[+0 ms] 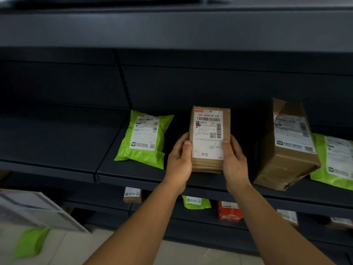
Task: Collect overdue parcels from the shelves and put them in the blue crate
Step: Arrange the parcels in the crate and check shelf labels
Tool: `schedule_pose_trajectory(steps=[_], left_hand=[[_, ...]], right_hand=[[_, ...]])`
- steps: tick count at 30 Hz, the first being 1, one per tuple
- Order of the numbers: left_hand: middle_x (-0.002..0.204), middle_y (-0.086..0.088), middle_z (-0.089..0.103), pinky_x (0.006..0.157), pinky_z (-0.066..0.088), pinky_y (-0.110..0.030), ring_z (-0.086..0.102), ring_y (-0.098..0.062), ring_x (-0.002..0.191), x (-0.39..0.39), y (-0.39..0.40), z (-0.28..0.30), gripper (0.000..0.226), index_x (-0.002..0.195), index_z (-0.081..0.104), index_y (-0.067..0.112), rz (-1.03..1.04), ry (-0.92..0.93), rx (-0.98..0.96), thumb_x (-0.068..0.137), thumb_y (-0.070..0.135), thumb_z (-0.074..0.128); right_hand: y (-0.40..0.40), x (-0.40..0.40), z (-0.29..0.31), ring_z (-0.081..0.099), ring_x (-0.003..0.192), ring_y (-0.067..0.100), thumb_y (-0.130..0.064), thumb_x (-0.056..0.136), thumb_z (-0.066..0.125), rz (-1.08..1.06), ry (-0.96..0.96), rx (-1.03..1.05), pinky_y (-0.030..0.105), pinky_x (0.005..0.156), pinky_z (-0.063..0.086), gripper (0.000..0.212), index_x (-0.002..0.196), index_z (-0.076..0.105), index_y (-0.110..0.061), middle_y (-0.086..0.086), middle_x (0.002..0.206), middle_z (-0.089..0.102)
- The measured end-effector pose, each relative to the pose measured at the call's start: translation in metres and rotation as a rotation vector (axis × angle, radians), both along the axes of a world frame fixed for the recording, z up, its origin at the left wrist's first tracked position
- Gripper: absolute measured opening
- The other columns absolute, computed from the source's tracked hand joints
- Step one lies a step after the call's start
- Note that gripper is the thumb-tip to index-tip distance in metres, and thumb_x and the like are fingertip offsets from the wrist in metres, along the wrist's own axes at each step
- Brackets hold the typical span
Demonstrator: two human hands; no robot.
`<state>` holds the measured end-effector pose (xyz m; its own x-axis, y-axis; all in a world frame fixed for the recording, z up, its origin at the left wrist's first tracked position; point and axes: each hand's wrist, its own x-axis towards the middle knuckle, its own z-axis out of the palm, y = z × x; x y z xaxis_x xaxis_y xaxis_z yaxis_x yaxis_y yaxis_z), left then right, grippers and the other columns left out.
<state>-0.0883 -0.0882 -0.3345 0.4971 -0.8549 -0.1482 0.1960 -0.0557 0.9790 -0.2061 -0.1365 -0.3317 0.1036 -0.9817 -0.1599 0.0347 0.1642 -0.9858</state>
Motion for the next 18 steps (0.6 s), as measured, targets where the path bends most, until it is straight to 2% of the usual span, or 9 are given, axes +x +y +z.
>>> schedule_pose_trajectory(steps=[3, 5, 9, 12, 14, 18], left_hand=[[0.124, 0.002, 0.064, 0.100, 0.050, -0.042, 0.061, -0.013, 0.114, -0.002, 0.005, 0.003, 0.031, 0.129, 0.054, 0.035, 0.022, -0.008, -0.001, 0.099, 0.032, 0.047], [0.123, 0.003, 0.065, 0.100, 0.050, -0.042, 0.061, -0.013, 0.114, -0.004, 0.008, 0.005, 0.030, 0.128, 0.054, 0.036, 0.039, -0.010, 0.002, 0.099, 0.033, 0.047], [0.121, 0.003, 0.066, 0.098, 0.050, -0.042, 0.062, -0.013, 0.112, -0.014, 0.016, 0.010, 0.029, 0.126, 0.057, 0.036, 0.081, 0.002, 0.010, 0.099, 0.035, 0.047], [0.116, 0.003, 0.068, 0.095, 0.052, -0.042, 0.064, -0.013, 0.107, -0.023, 0.019, 0.020, 0.022, 0.116, 0.058, 0.040, 0.121, 0.021, 0.028, 0.099, 0.034, 0.047], [0.115, 0.002, 0.067, 0.094, 0.053, -0.041, 0.064, -0.014, 0.105, -0.030, 0.023, 0.026, 0.022, 0.116, 0.058, 0.039, 0.147, 0.034, 0.047, 0.099, 0.034, 0.046], [0.114, 0.002, 0.067, 0.091, 0.054, -0.041, 0.064, -0.016, 0.103, -0.046, 0.039, 0.034, 0.023, 0.116, 0.058, 0.040, 0.170, 0.033, 0.057, 0.098, 0.036, 0.044]], right_hand=[[0.003, -0.001, 0.003, 0.062, 0.100, 0.005, -0.036, 0.099, 0.050, 0.025, -0.028, 0.008, 0.029, 0.082, 0.052, 0.022, 0.116, 0.052, -0.050, -0.018, 0.103, 0.066], [0.006, -0.002, 0.006, 0.062, 0.097, 0.004, -0.035, 0.099, 0.050, 0.043, -0.050, 0.013, 0.025, 0.078, 0.051, 0.021, 0.112, 0.051, -0.051, -0.018, 0.101, 0.066], [0.010, -0.009, 0.008, 0.063, 0.095, 0.003, -0.033, 0.100, 0.049, 0.061, -0.064, 0.014, 0.024, 0.075, 0.051, 0.022, 0.119, 0.053, -0.044, -0.018, 0.100, 0.066], [0.012, -0.014, 0.011, 0.062, 0.095, 0.003, -0.034, 0.101, 0.046, 0.086, -0.060, 0.021, 0.024, 0.075, 0.050, 0.030, 0.130, 0.052, -0.036, -0.016, 0.101, 0.065], [0.015, -0.020, 0.015, 0.060, 0.094, 0.003, -0.036, 0.101, 0.045, 0.104, -0.059, 0.036, 0.024, 0.074, 0.050, 0.030, 0.130, 0.050, -0.036, -0.016, 0.102, 0.064], [0.029, -0.035, 0.021, 0.060, 0.101, 0.009, -0.041, 0.100, 0.044, 0.127, -0.057, 0.054, 0.032, 0.088, 0.051, 0.038, 0.137, 0.047, -0.034, -0.008, 0.114, 0.064]])
